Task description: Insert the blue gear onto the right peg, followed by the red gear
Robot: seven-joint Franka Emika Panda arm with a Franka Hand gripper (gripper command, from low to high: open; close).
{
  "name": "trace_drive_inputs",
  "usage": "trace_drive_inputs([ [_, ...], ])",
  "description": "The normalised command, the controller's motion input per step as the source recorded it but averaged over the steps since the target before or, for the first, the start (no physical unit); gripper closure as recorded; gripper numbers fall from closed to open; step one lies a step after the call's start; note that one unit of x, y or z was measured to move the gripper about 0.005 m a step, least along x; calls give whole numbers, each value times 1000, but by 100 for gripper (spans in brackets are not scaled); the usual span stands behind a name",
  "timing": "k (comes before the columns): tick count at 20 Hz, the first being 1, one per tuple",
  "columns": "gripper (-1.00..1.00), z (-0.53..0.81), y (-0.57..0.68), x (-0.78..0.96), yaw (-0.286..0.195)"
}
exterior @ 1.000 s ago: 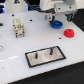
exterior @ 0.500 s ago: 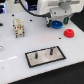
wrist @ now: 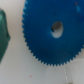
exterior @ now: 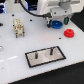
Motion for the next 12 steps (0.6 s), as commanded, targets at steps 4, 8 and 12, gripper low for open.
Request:
trace_drive_inputs([
  [4, 100, 2, -10, -15, 0],
  [8, 100, 144, -3, 92, 0],
  [12, 100, 603, -96, 375, 0],
])
